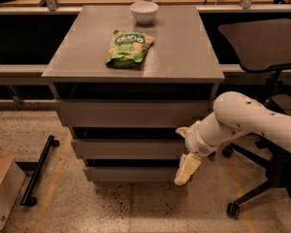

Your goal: Open middle drawer

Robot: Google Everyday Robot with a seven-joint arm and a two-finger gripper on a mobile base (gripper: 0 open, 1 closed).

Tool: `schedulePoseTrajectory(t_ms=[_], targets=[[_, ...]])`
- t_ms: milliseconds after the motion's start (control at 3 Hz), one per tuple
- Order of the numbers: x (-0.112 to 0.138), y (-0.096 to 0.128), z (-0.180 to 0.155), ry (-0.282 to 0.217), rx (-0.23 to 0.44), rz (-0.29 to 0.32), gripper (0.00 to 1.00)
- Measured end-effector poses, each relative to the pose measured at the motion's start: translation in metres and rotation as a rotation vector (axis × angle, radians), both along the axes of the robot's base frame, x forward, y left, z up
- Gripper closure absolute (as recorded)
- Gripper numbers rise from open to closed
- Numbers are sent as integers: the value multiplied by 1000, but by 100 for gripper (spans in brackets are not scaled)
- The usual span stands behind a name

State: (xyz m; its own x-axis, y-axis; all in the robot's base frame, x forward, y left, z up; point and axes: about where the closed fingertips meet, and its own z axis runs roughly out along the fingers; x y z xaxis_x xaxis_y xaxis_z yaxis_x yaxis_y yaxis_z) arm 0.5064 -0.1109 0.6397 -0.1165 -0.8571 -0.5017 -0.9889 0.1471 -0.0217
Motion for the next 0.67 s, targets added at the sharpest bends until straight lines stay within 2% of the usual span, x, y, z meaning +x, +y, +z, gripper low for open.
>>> schedulePoseTrajectory(t_ms=[667], targets=[[33, 23, -37, -28, 52, 23, 0]])
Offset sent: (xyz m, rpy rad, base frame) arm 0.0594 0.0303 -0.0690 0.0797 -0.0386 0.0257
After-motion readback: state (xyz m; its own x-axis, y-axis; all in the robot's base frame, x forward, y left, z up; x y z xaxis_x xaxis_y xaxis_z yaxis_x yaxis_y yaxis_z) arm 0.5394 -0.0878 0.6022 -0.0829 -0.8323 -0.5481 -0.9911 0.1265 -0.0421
